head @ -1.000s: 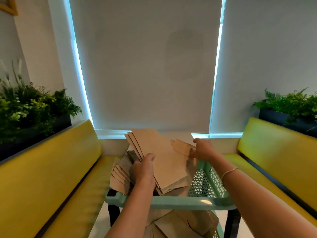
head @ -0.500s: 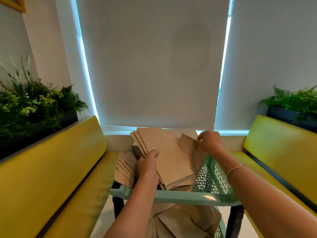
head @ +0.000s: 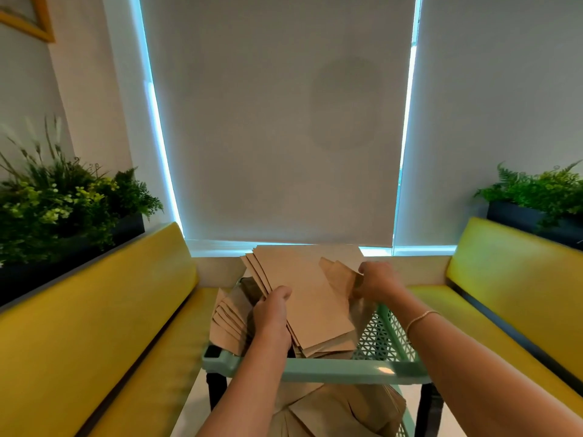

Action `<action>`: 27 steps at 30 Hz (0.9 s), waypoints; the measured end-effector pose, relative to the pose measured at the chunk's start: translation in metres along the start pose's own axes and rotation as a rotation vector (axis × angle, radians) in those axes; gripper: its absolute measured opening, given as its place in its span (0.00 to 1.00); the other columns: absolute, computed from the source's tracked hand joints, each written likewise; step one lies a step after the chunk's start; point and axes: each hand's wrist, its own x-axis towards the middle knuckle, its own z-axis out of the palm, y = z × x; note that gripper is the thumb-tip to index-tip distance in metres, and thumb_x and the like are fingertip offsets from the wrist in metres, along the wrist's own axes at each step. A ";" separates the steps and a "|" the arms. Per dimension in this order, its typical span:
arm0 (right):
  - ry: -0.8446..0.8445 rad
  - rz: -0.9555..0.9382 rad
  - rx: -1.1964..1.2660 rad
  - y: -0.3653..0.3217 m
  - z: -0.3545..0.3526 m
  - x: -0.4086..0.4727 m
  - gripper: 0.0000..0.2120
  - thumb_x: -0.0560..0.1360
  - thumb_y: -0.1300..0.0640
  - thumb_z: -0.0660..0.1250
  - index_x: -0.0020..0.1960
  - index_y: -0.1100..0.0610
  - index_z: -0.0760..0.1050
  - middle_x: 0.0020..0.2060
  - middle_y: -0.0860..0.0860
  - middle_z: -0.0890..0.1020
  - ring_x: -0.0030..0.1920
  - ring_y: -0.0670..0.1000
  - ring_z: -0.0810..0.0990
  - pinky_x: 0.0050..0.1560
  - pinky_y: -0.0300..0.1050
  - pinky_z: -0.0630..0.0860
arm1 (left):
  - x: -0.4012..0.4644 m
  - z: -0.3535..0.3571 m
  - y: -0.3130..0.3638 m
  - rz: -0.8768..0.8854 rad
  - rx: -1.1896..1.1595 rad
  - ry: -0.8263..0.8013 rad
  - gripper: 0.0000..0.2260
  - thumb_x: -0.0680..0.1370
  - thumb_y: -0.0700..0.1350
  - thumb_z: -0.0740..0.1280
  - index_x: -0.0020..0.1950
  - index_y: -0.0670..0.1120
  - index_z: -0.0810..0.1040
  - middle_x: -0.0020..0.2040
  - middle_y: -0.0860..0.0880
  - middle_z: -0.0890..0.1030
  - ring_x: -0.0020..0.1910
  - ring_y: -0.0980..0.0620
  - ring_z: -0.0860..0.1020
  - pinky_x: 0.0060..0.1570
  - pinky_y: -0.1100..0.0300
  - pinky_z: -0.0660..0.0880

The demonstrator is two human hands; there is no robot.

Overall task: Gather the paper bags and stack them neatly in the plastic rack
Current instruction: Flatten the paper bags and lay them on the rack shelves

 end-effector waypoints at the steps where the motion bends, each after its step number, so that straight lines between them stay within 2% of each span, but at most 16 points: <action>1: 0.024 0.000 -0.010 -0.001 0.000 0.001 0.20 0.68 0.50 0.70 0.59 0.53 0.74 0.54 0.53 0.79 0.58 0.55 0.75 0.58 0.51 0.74 | 0.000 0.001 0.001 0.002 0.002 0.005 0.16 0.73 0.39 0.69 0.60 0.41 0.74 0.52 0.39 0.78 0.49 0.40 0.78 0.47 0.49 0.78; 4: 0.091 0.007 -0.012 -0.005 0.000 0.002 0.17 0.69 0.53 0.69 0.56 0.53 0.76 0.52 0.53 0.80 0.55 0.55 0.77 0.56 0.50 0.75 | 0.003 0.001 0.000 0.008 0.008 0.011 0.17 0.73 0.40 0.69 0.61 0.40 0.74 0.53 0.39 0.78 0.50 0.41 0.78 0.47 0.50 0.77; 8: 0.122 -0.013 0.053 -0.006 0.000 0.001 0.14 0.70 0.55 0.68 0.56 0.55 0.76 0.51 0.54 0.80 0.53 0.55 0.78 0.53 0.49 0.77 | 0.004 0.001 -0.001 0.021 0.039 0.024 0.16 0.72 0.40 0.69 0.59 0.41 0.75 0.54 0.40 0.78 0.52 0.41 0.77 0.54 0.47 0.76; 10: 0.135 -0.028 0.110 -0.007 0.001 0.001 0.14 0.71 0.56 0.68 0.55 0.56 0.76 0.52 0.55 0.80 0.53 0.55 0.78 0.52 0.47 0.76 | 0.004 0.001 -0.002 0.027 0.034 0.020 0.15 0.72 0.40 0.69 0.58 0.41 0.76 0.53 0.41 0.79 0.51 0.42 0.77 0.55 0.46 0.76; 12: 0.110 -0.042 0.193 -0.010 0.002 0.001 0.17 0.70 0.54 0.71 0.57 0.56 0.74 0.54 0.55 0.79 0.54 0.54 0.76 0.51 0.45 0.74 | 0.005 0.001 -0.002 0.037 0.037 0.021 0.14 0.72 0.40 0.69 0.57 0.41 0.76 0.50 0.43 0.78 0.48 0.44 0.76 0.52 0.48 0.76; 15: 0.021 -0.083 0.202 -0.015 0.004 0.002 0.30 0.67 0.48 0.75 0.64 0.53 0.69 0.58 0.54 0.74 0.59 0.55 0.72 0.58 0.48 0.72 | 0.004 0.001 -0.002 0.041 0.021 0.022 0.12 0.73 0.39 0.69 0.56 0.42 0.76 0.48 0.43 0.78 0.47 0.45 0.76 0.50 0.51 0.76; 17: 0.010 -0.092 0.166 -0.019 0.006 0.006 0.31 0.66 0.47 0.75 0.65 0.52 0.67 0.58 0.55 0.74 0.59 0.55 0.71 0.60 0.50 0.71 | 0.002 0.002 -0.001 0.040 0.015 0.023 0.11 0.73 0.39 0.68 0.55 0.42 0.76 0.46 0.44 0.78 0.48 0.44 0.76 0.51 0.50 0.76; 23: 0.108 -0.097 0.153 -0.027 0.005 0.010 0.23 0.66 0.50 0.74 0.58 0.53 0.71 0.53 0.53 0.75 0.54 0.54 0.73 0.56 0.49 0.74 | 0.001 0.002 -0.001 0.061 0.042 0.036 0.08 0.73 0.39 0.69 0.51 0.44 0.75 0.47 0.45 0.77 0.52 0.44 0.75 0.59 0.46 0.73; 27: 0.094 -0.125 0.125 -0.029 0.003 0.010 0.13 0.70 0.52 0.71 0.52 0.56 0.78 0.51 0.54 0.76 0.52 0.54 0.74 0.52 0.46 0.74 | 0.001 0.002 0.000 0.063 0.032 0.038 0.06 0.73 0.39 0.68 0.48 0.45 0.75 0.44 0.46 0.77 0.52 0.44 0.75 0.59 0.46 0.73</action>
